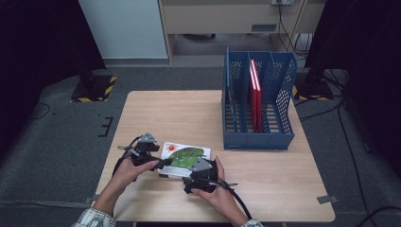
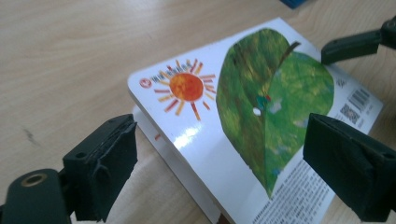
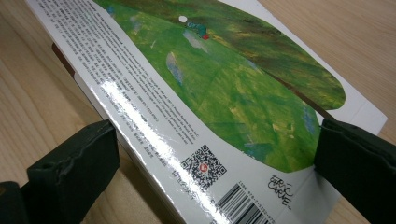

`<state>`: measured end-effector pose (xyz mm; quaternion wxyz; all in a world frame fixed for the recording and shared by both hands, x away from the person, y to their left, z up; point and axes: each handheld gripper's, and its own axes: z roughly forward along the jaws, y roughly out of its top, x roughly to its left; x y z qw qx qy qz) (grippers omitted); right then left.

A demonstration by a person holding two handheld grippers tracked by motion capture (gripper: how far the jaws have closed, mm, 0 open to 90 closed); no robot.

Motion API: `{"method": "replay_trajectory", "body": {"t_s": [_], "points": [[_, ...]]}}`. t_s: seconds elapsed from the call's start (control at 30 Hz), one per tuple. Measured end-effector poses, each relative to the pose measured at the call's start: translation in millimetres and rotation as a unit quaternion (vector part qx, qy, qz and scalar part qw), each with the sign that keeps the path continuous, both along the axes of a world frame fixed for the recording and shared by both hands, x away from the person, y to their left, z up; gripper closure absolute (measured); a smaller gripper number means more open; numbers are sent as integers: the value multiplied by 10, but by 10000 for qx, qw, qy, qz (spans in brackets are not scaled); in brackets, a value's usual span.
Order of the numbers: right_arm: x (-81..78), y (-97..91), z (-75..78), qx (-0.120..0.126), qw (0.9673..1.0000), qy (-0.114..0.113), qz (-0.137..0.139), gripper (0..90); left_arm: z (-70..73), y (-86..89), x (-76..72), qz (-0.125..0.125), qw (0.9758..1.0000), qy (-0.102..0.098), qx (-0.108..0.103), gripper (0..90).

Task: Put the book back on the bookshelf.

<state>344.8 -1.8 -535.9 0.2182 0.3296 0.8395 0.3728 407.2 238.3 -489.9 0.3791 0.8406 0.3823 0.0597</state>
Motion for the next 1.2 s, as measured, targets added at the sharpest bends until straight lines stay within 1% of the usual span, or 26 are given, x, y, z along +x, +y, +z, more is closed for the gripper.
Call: {"method": "replay_trajectory", "body": {"t_s": [0.03, 0.1, 0.2, 0.27, 0.37, 0.47, 0.53, 0.7, 0.87, 1.03, 1.2], "points": [[0, -1, 1, 9, 10000, 16, -7, 5, -53, 0, 0, -53, 10000, 68, 17, 91], [6, -4, 1, 34, 10000, 17, -28, 5, -95, 7, 6, -15, 9999, 128, 26, 91], [11, -7, 2, 35, 10000, 16, -43, 5, -124, 9, 4, -41, 9997, 210, -118, 99], [13, -7, 1, 33, 10000, 15, -44, 5, -133, -2, 1, -96, 9997, 204, -100, 102], [14, -9, 2, 40, 10000, 17, -49, 5, -142, -28, -9, -230, 9994, 219, -161, 131], [16, -10, 2, 44, 10000, 18, -51, 5, -159, -45, -12, -299, 9992, 250, -108, 134], [17, -9, 1, 30, 10000, 14, -52, 5, -184, -45, -8, -300, 9989, 307, -175, 134], [19, -12, 1, 27, 10000, 14, -49, 5, -202, -24, -9, -320, 9983, 343, -344, 163], [24, -21, 1, 47, 10000, 23, -33, 5, -197, -17, -10, -323, 9981, 358, -383, 184], [25, -43, 5, 5, 10000, 26, 20, 10, -200, -14, -8, -352, 9978, 367, -424, 196], [8, -55, 20, -22, 10000, 60, 56, 28, -201, -16, -9, -345, 9981, 369, -348, 204]]}}
